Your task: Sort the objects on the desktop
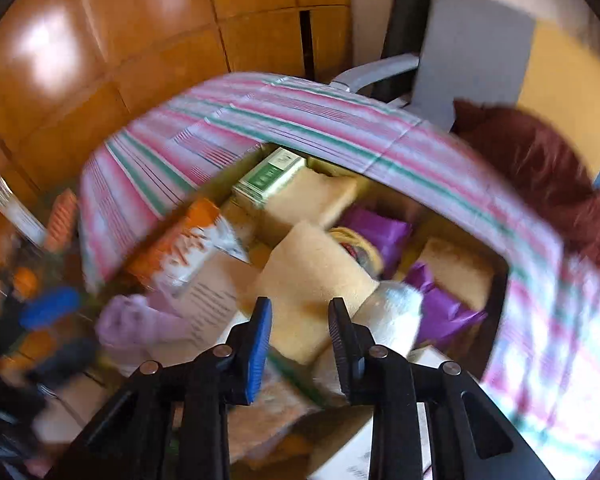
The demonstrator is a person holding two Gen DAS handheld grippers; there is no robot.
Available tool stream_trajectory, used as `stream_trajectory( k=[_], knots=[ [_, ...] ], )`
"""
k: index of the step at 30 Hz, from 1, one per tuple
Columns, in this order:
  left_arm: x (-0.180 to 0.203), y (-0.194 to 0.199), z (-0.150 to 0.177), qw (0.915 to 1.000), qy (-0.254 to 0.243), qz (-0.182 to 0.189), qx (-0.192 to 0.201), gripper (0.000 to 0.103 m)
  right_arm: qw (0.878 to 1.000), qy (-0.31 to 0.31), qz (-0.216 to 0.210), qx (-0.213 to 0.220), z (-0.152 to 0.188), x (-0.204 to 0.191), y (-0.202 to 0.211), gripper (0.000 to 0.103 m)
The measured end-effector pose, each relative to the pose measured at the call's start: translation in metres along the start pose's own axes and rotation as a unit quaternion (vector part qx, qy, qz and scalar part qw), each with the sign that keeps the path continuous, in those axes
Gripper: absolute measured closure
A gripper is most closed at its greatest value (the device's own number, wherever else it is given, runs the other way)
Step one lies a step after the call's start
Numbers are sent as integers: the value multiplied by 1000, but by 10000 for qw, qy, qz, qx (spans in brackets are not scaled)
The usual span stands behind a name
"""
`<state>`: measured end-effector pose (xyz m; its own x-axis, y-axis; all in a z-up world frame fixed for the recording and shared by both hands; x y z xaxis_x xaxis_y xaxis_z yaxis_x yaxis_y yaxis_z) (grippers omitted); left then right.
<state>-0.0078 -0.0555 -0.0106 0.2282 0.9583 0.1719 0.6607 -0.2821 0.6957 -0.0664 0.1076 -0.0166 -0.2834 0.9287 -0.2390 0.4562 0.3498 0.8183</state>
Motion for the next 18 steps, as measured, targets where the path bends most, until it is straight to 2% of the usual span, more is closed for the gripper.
stream_trajectory(
  k=[3, 7, 10, 13, 16, 18],
  knots=[
    [10, 1, 1, 9999, -158, -18, -50, 26, 9986, -255, -327, 331, 9, 6, 32, 68],
    [21, 9, -2, 9992, -362, -129, 91, 26, 9970, -290, -147, 706, 31, 22, 82, 68],
    [30, 18, -3, 9975, -586, -295, 267, 26, 9979, -220, 20, 602, 53, 33, 107, 68],
    [38, 25, -6, 9954, -735, -492, 363, 26, 9992, 54, 228, 311, 78, 35, 116, 68],
    [46, 29, -8, 9943, -772, -632, 377, 26, 9997, 171, 190, 56, 94, 30, 106, 68],
    [48, 31, -9, 9931, -768, -794, 381, 26, 9989, 329, 326, -28, 99, 22, 90, 68]
  ],
)
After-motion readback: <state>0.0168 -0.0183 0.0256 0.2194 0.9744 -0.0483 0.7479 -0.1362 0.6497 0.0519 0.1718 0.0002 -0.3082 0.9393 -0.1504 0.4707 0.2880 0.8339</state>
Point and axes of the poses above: each gripper's, at about its wrist camera, not at the fingertips, and y roughly against the way its jaws point, x to its right, z to its underside, the point moved 3 cm from there along -y, roughly the way its jaws point, and after that the axes turned 9 degrees about -y, right-handed, at the moved point
